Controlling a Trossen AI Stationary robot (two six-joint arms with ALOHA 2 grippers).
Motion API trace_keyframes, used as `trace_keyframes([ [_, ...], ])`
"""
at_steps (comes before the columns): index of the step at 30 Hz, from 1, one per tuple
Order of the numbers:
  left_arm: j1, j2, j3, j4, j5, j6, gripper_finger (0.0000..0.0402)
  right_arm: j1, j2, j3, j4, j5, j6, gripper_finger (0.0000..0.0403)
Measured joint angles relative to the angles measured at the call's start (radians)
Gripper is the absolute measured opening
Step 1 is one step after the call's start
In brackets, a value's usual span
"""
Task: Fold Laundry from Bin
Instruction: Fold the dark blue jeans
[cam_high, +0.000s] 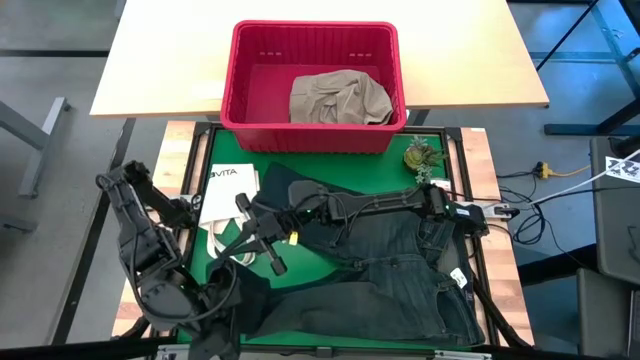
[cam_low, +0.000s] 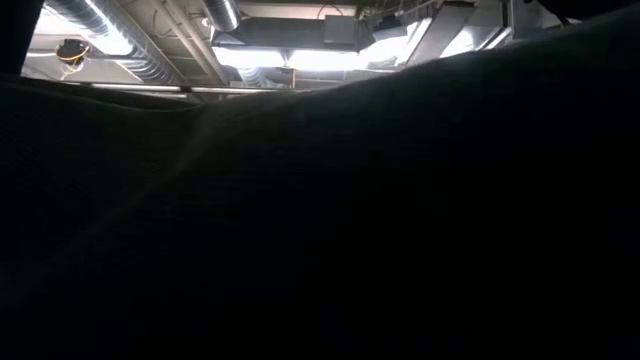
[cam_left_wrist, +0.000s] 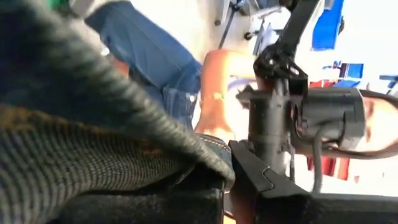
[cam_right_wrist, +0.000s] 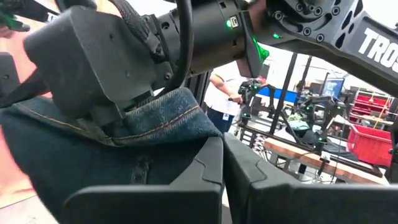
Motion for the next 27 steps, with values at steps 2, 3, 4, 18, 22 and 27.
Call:
trace_keyframes([
  [2,-0.016,-0.002,0.0,0.0,0.017,-0.045,0.0002,0.002,0.0,0.0,-0.007,0.002,0.0,0.0001],
  [3,-0.027,-0.003,0.0,-0.008,0.019,-0.075,0.0002,0.002,0.0,0.0,-0.023,0.006,-0.005,0.0001],
  [4,-0.039,-0.003,0.0,-0.028,0.018,-0.107,0.0002,0.002,0.0,0.0,-0.046,0.017,-0.013,0.0001],
  [18,-0.089,-0.001,-0.001,-0.447,-0.078,-0.338,0.005,-0.027,0.0,0.002,-0.295,0.077,-0.064,0.0001],
  [22,-0.088,-0.001,-0.001,-0.53,-0.089,-0.338,0.0089,-0.059,0.0,0.002,-0.324,0.076,-0.064,0.0001],
  [27,-0.088,-0.001,-0.002,-0.667,-0.094,-0.337,0.0145,-0.1,0.0,0.002,-0.384,0.075,-0.064,0.0001],
])
